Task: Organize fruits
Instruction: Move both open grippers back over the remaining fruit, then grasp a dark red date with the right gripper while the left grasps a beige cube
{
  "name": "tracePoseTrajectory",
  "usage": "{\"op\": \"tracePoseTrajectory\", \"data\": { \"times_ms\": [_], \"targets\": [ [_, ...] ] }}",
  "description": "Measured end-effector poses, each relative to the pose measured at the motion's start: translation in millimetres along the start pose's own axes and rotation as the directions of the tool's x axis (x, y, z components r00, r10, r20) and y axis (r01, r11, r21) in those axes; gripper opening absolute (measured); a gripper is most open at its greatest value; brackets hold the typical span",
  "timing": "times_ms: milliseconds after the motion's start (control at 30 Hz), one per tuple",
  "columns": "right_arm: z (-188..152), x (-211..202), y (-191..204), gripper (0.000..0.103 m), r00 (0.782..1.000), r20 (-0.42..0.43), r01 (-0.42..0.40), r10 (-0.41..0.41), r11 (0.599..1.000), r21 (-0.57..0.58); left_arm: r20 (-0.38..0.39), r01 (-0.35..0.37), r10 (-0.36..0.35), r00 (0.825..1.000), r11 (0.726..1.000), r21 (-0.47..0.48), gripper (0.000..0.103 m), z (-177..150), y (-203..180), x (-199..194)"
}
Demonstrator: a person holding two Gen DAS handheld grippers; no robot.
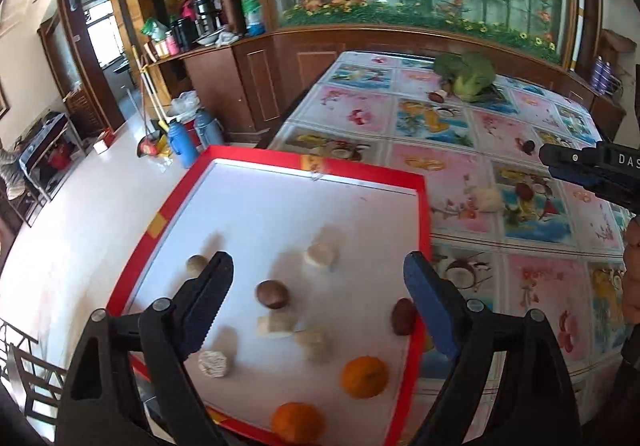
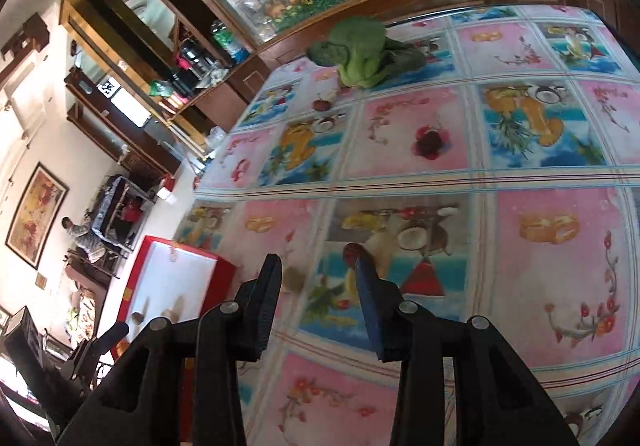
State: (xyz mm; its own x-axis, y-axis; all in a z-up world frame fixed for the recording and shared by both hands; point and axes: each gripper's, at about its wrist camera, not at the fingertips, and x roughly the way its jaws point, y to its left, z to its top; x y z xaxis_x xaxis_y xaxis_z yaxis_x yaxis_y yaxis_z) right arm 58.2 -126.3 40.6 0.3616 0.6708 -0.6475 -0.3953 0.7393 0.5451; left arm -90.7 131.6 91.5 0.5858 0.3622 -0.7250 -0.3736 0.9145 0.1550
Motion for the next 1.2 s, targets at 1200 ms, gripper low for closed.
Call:
{"op": "tracePoseTrajectory", "data": {
  "times_ms": [1200],
  "targets": [
    [10, 26, -32, 0.02, 0.993, -0.037, 0.114, -0.114, 0.993, 0.01, -0.078, 0.123, -0.108, 0.991, 0.965, 0.233, 0.088, 25, -138, 70]
  ]
}}
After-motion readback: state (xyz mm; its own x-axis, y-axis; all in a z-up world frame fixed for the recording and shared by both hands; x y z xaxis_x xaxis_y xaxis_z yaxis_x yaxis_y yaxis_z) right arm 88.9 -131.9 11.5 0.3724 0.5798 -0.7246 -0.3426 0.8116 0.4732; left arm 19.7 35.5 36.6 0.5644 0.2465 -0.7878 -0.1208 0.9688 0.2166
